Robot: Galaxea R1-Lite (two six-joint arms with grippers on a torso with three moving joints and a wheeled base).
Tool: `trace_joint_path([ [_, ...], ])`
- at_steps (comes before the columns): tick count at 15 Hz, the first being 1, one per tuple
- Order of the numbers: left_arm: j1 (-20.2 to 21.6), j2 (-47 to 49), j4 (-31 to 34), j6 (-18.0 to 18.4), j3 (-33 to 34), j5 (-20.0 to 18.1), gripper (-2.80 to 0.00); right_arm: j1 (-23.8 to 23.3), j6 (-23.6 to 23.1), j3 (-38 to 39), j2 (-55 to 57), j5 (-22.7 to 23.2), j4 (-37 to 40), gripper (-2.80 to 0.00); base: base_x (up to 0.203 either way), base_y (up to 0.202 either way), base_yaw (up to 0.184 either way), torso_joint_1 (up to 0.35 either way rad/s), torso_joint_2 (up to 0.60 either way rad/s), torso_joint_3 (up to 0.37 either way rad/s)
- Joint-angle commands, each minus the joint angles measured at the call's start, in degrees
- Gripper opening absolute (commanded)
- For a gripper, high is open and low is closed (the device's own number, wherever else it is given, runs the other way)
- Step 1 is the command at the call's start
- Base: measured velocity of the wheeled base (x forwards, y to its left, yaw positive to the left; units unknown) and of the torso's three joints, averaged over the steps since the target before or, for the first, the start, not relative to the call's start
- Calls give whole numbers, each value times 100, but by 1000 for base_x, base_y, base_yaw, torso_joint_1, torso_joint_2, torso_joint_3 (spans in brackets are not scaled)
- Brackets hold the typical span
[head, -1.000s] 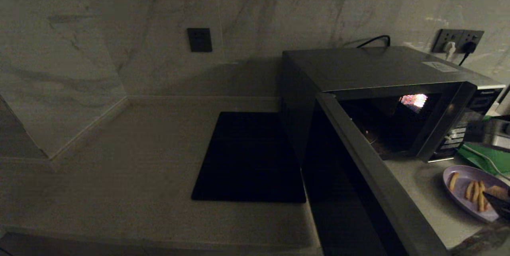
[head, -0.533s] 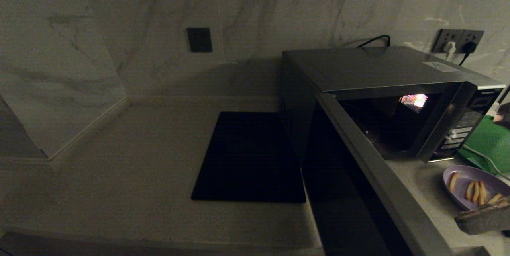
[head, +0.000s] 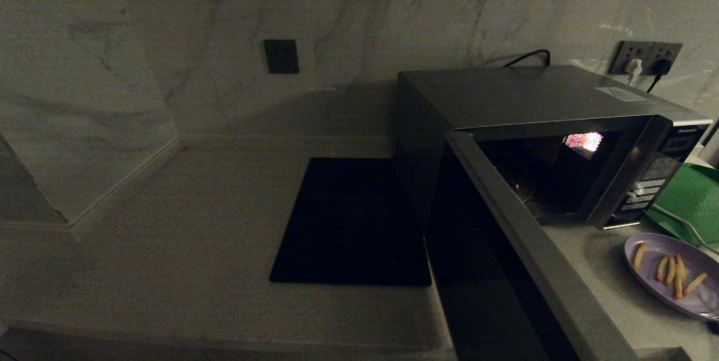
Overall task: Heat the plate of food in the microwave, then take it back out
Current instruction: Open the microwave oven, then put the plate in the microwave oven
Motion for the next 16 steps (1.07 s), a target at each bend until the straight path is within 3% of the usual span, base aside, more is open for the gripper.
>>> trace_joint_path([
  [1, 0, -9, -2, -4, 0, 3, -280, -52, 247, 45, -229, -1921, -277, -280, 0, 0, 0, 0, 0, 0],
  [2, 0, -9, -2, -4, 0, 3, -280, -59, 337, 82, -239, -2591, -405, -280, 0, 0, 0, 0, 0, 0],
  [3, 0, -9, -2, -4, 0, 3, -280, -63, 379, 99, -158, -2969, -467, -280, 0, 0, 0, 0, 0, 0],
  [4, 0, -9, -2, -4, 0, 3, -280, -68, 403, 106, 42, -3148, -559, -280, 0, 0, 0, 0, 0, 0],
  [8, 0, -9, -2, -4, 0, 3, -280, -240, 615, 550, 1007, -3676, -2213, -280, 0, 0, 0, 0, 0, 0],
  [16, 0, -9, -2, -4, 0, 3, -280, -1060, 1403, 94, 2798, -3507, -2724, -280, 0, 0, 0, 0, 0, 0],
])
